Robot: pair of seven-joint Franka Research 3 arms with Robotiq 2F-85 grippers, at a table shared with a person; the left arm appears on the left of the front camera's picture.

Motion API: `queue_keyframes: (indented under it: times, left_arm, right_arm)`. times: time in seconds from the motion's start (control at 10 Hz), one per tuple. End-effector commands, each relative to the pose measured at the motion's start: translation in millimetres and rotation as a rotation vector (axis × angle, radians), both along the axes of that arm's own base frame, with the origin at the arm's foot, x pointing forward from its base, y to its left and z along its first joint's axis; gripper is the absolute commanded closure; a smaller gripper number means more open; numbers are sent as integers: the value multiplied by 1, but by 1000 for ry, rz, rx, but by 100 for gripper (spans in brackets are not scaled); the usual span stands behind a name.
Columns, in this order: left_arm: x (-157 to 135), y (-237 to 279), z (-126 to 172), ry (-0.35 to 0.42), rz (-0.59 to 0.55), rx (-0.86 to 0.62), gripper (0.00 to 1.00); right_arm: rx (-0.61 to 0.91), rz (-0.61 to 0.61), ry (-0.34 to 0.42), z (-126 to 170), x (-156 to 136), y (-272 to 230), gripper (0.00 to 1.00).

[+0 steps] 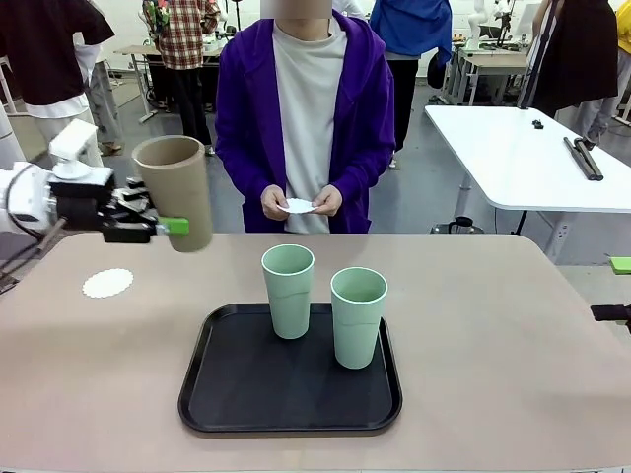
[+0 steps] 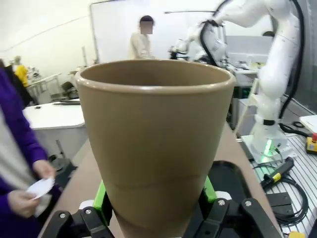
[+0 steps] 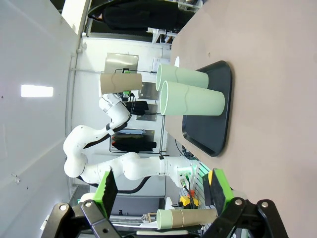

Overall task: Place coasters on the table and set cups on them.
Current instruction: Pick up one Reusable plastic cup and place it on a coaster set by the human.

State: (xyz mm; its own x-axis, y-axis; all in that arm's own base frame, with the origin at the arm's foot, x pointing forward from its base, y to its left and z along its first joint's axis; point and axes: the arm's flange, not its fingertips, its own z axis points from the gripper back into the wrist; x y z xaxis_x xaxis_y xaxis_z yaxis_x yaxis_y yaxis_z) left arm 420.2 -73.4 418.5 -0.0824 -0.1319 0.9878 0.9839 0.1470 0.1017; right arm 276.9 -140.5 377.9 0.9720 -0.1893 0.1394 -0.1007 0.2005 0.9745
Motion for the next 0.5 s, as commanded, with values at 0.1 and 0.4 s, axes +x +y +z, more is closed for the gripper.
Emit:
queue_keyframes:
  times: [0.1, 0.4]
  left_arm:
    - [33, 91, 6, 39, 146, -86, 16]
    - [40, 174, 2, 51, 338, -124, 16]
  right_arm:
    - [12, -1, -2, 1, 0, -1, 0]
    - [12, -1, -2, 1, 0, -1, 0]
